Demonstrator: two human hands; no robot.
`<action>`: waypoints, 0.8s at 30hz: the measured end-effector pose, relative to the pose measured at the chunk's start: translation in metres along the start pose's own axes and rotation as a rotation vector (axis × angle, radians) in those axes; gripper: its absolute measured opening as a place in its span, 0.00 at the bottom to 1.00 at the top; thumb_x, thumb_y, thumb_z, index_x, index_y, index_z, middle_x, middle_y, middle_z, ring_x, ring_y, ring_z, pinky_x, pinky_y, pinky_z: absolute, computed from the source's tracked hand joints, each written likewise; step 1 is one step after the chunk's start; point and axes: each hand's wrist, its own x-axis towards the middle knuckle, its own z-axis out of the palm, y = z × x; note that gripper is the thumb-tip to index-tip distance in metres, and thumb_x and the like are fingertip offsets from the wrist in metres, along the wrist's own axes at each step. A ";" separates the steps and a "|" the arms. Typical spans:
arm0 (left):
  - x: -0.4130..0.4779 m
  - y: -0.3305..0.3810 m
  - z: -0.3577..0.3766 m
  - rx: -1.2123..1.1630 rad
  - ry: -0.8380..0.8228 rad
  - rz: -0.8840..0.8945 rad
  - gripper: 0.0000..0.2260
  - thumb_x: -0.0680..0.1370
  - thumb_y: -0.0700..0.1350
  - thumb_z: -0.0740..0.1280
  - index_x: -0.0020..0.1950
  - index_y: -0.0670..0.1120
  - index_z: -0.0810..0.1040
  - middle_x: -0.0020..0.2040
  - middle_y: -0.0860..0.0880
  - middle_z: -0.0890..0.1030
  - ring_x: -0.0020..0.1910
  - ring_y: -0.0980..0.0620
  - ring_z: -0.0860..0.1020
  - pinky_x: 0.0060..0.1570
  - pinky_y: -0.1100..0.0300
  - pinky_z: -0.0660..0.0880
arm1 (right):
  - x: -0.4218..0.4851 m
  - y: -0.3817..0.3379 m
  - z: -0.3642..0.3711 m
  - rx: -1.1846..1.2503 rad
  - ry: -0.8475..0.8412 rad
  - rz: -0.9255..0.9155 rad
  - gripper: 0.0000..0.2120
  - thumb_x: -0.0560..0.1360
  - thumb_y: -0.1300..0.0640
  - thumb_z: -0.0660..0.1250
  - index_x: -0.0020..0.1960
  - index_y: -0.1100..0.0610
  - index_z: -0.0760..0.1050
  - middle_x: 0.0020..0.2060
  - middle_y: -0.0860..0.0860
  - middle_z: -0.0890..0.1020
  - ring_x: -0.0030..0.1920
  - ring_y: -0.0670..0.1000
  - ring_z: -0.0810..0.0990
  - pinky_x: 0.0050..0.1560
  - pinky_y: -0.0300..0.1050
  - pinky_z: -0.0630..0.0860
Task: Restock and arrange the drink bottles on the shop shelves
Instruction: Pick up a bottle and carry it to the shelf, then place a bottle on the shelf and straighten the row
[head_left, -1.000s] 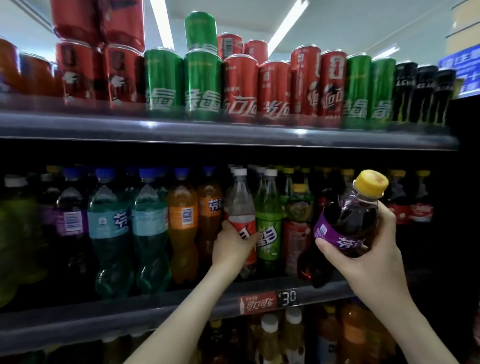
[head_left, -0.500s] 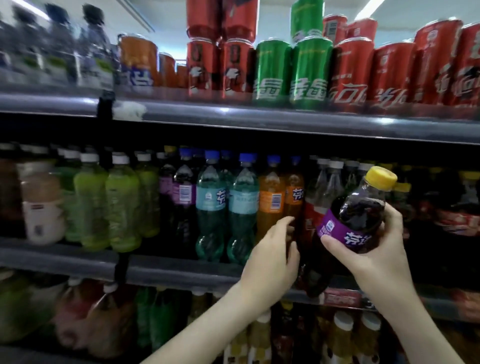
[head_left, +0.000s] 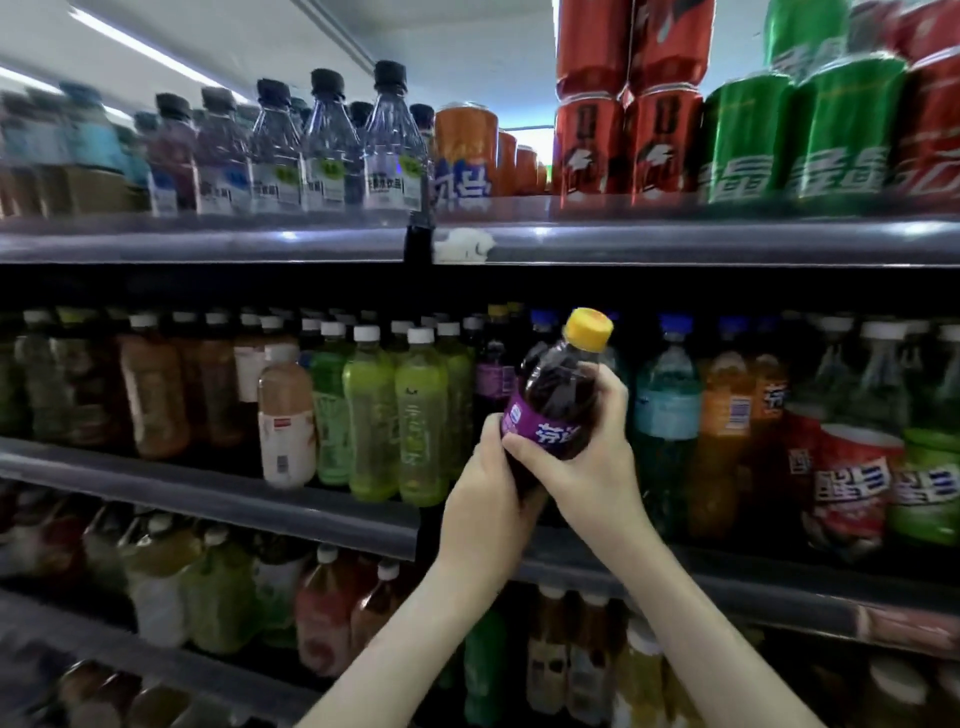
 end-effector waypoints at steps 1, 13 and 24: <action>0.005 -0.006 -0.004 -0.025 0.010 -0.037 0.31 0.74 0.47 0.70 0.73 0.46 0.61 0.59 0.50 0.78 0.54 0.51 0.79 0.48 0.63 0.75 | 0.005 0.001 0.008 -0.015 -0.037 0.005 0.38 0.69 0.59 0.76 0.71 0.46 0.58 0.57 0.31 0.73 0.59 0.33 0.73 0.55 0.27 0.71; 0.047 -0.040 -0.002 -0.125 -0.044 -0.360 0.32 0.75 0.51 0.70 0.73 0.44 0.58 0.60 0.43 0.77 0.57 0.43 0.77 0.50 0.57 0.72 | 0.007 0.037 -0.001 -0.499 -0.163 0.029 0.30 0.78 0.54 0.65 0.76 0.48 0.55 0.70 0.41 0.62 0.67 0.35 0.58 0.68 0.33 0.58; 0.044 -0.047 0.020 -0.036 -0.025 -0.326 0.37 0.75 0.50 0.70 0.75 0.41 0.52 0.70 0.36 0.65 0.67 0.38 0.67 0.65 0.47 0.68 | -0.006 0.042 -0.047 -0.597 -0.058 -0.021 0.24 0.79 0.57 0.63 0.73 0.52 0.62 0.67 0.45 0.67 0.70 0.44 0.64 0.68 0.48 0.68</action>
